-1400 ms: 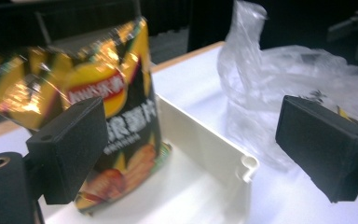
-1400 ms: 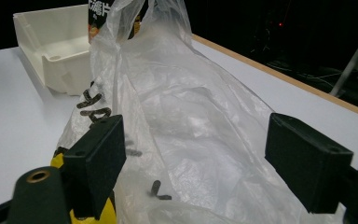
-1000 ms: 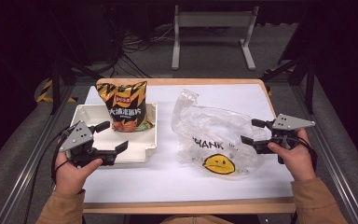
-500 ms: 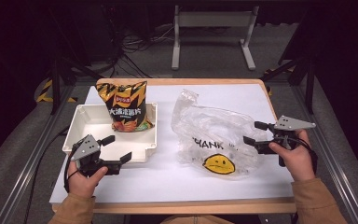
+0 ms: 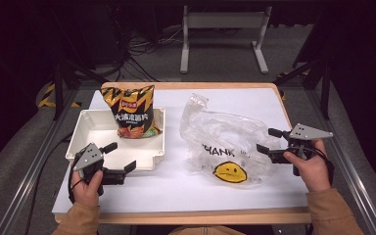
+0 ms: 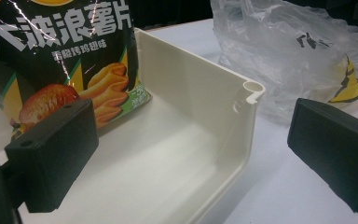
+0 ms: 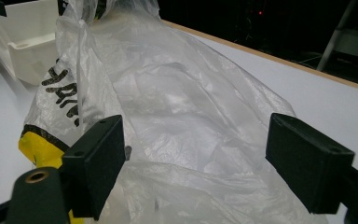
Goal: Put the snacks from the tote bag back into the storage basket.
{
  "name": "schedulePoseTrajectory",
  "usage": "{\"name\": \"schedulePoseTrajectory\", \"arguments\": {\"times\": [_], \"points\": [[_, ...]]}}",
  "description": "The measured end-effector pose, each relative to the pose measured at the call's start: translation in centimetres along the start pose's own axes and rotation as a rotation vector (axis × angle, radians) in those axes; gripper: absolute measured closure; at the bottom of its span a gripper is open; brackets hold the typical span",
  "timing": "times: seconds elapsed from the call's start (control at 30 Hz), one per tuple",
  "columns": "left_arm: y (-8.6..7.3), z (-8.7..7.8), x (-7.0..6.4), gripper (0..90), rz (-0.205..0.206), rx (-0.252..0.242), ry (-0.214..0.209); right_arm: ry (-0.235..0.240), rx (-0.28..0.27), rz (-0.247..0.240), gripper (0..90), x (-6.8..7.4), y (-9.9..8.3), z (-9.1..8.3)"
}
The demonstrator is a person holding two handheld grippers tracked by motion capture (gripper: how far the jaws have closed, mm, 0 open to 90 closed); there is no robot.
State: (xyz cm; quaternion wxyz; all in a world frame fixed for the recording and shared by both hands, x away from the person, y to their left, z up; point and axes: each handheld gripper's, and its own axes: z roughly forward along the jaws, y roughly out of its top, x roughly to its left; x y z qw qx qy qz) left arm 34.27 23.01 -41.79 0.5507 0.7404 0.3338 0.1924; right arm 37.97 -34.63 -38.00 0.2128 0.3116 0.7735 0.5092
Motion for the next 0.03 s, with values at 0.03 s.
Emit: {"name": "schedulePoseTrajectory", "arguments": {"times": [0.03], "points": [[0.0,0.0,0.0,2.2,0.0,0.0,0.0,0.002,-0.007,0.002,20.1,-0.02,-0.01,-0.13]]}}
